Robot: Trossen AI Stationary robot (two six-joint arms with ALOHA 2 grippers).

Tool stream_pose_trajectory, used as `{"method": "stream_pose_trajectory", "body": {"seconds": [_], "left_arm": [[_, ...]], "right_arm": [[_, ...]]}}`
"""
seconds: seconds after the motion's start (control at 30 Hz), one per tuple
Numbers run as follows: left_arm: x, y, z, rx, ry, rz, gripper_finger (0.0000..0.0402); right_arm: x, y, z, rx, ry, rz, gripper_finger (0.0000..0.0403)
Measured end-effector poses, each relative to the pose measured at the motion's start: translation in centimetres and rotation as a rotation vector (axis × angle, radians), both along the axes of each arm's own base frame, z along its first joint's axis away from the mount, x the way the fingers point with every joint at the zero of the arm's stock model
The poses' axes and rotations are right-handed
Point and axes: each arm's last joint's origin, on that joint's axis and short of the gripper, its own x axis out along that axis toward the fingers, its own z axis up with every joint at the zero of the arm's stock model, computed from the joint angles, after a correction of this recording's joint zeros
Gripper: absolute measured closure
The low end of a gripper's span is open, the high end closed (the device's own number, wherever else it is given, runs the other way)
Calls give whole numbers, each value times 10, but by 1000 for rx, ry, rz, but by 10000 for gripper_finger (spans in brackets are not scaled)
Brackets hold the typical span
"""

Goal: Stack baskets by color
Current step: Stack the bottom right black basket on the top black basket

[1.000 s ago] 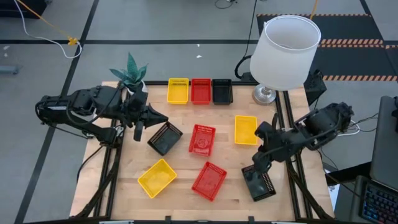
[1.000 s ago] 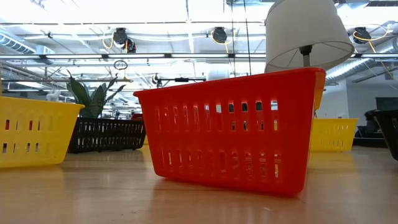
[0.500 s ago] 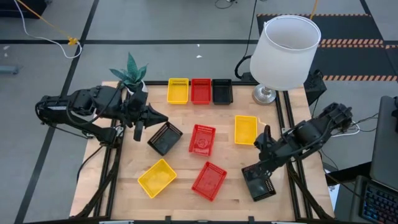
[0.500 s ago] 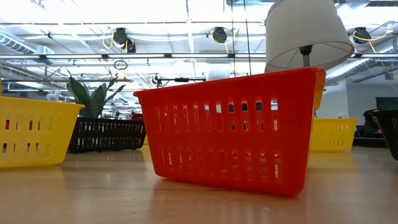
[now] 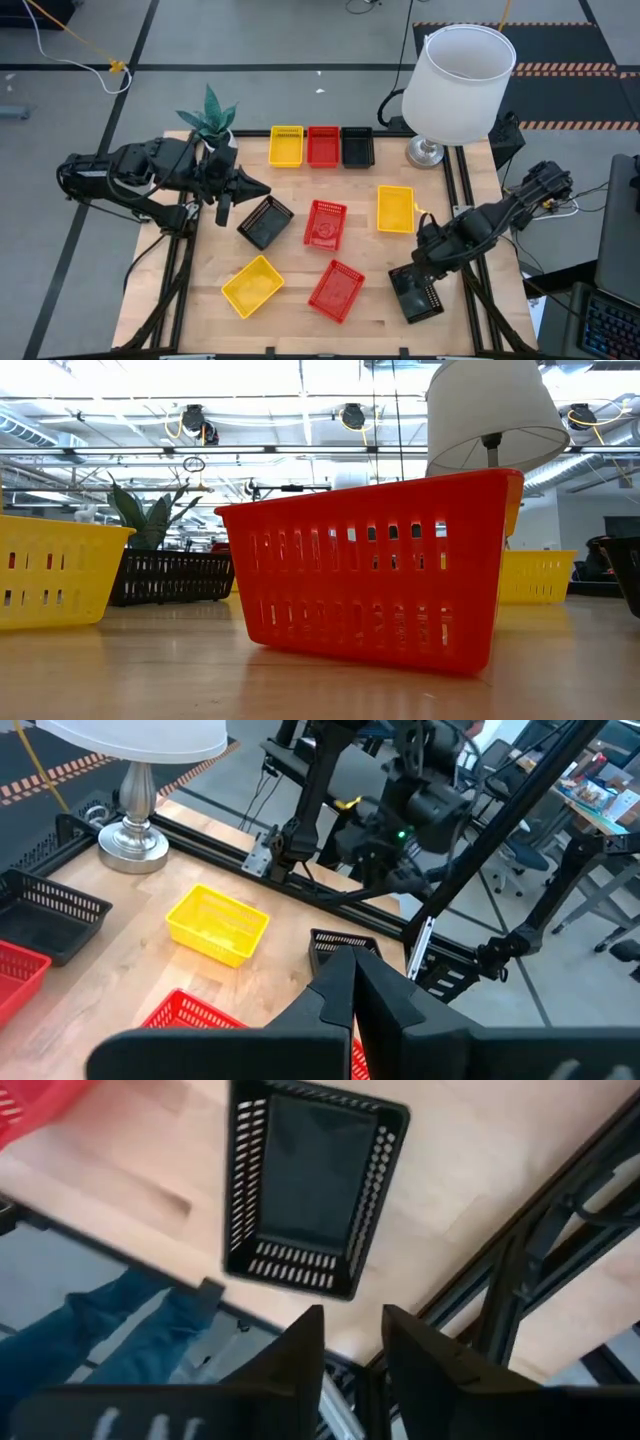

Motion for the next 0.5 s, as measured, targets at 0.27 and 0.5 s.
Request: {"method": "stream_pose_trajectory", "body": {"seconds": [0.27, 0.5], "left_arm": [[0, 0, 0, 2, 0, -1, 396], [0, 0, 0, 1, 0, 0, 396]], "right_arm": [[-5, -3, -25, -48, 72, 4, 266], [-3, -1, -55, -45, 65, 16, 257]]}}
